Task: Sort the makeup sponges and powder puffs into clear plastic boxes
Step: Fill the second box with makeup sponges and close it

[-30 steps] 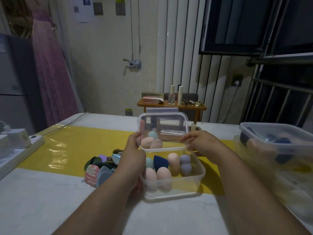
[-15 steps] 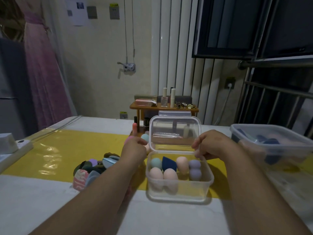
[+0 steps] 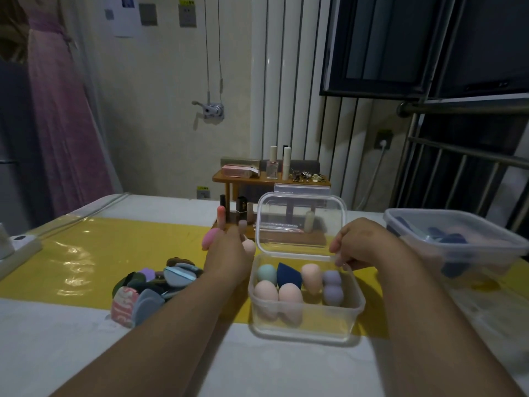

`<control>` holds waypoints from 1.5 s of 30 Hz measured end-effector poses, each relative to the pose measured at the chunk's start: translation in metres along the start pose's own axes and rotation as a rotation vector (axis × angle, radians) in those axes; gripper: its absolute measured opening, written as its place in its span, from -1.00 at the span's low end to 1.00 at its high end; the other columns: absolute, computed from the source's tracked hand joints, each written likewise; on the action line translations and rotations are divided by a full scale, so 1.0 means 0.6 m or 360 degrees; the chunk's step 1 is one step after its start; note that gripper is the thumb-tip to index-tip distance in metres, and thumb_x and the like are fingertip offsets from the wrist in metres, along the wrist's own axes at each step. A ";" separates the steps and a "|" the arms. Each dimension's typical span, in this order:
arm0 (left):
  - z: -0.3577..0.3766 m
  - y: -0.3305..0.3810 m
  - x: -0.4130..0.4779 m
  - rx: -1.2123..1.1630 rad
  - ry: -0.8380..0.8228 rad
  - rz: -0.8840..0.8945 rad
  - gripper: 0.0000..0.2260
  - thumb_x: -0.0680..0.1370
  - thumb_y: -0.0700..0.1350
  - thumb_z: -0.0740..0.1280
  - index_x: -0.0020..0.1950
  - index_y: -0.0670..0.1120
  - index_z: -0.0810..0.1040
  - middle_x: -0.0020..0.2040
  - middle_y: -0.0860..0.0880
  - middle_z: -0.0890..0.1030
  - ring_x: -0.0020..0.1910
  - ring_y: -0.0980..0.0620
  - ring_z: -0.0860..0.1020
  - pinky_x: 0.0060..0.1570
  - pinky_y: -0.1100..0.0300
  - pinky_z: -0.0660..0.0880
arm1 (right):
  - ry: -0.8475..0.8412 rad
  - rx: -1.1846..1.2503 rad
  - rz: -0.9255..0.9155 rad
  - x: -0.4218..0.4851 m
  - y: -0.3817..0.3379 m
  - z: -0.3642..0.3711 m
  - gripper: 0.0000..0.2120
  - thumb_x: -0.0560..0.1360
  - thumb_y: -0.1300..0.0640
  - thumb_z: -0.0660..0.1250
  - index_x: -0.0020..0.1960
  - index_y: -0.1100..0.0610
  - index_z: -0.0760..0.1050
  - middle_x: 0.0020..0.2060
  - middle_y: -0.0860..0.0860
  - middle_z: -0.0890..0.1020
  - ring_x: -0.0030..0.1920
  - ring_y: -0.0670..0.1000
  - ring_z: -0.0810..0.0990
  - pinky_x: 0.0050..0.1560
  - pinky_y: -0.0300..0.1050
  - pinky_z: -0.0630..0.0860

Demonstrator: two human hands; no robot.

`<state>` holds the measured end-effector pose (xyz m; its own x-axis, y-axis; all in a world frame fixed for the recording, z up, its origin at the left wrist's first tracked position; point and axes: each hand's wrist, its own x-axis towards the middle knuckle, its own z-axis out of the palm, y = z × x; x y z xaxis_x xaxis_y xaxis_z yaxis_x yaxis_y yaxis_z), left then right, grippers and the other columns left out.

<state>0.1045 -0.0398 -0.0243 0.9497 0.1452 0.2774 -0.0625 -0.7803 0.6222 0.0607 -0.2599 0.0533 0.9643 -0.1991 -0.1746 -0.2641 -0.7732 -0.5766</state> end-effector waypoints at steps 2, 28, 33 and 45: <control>-0.012 0.001 -0.006 -0.0195 0.0089 -0.0043 -0.76 0.57 -0.16 0.34 0.21 -0.01 0.44 0.16 -0.05 0.54 0.06 -0.03 0.53 -0.03 0.07 0.54 | 0.0008 -0.0007 -0.0004 0.000 -0.001 0.000 -0.81 0.47 0.38 0.42 -0.02 0.13 0.63 -0.09 0.12 0.65 -0.05 0.08 0.66 0.08 -0.01 0.64; -0.031 0.020 -0.116 -0.1055 -0.0248 0.0298 -0.74 0.38 -0.18 0.55 -0.01 0.04 0.62 -0.07 0.12 0.67 0.02 0.19 0.60 -0.08 0.32 0.49 | 0.0201 0.0578 -0.0896 -0.085 0.007 0.114 -0.82 0.46 0.01 0.48 0.00 -0.21 0.58 -0.08 -0.17 0.68 -0.08 -0.18 0.65 -0.04 -0.09 0.64; -0.023 0.017 -0.123 -0.1114 -0.0376 0.0155 -0.68 0.41 -0.27 0.39 0.03 0.12 0.62 0.07 0.11 0.61 0.03 0.03 0.59 -0.05 0.21 0.59 | 0.0371 0.0531 -0.0741 -0.081 0.011 0.103 -0.83 0.37 0.09 0.48 -0.07 -0.08 0.59 -0.18 -0.11 0.68 -0.19 -0.09 0.65 -0.25 -0.14 0.60; -0.015 0.020 -0.120 -0.1043 -0.0230 -0.0152 -0.72 0.47 -0.28 0.19 -0.08 0.06 0.58 -0.05 -0.17 0.58 -0.16 -0.12 0.58 -0.16 0.02 0.52 | 0.0357 0.0046 -0.0447 -0.091 0.036 0.068 -0.87 0.26 0.10 0.42 -0.24 -0.05 0.52 -0.24 -0.08 0.63 -0.22 -0.01 0.63 -0.18 0.00 0.65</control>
<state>0.0324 -0.0540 -0.0306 0.9890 0.0766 0.1267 -0.1060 -0.2314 0.9671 0.0018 -0.2412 0.0179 0.9789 -0.1110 0.1715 0.0145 -0.7998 -0.6001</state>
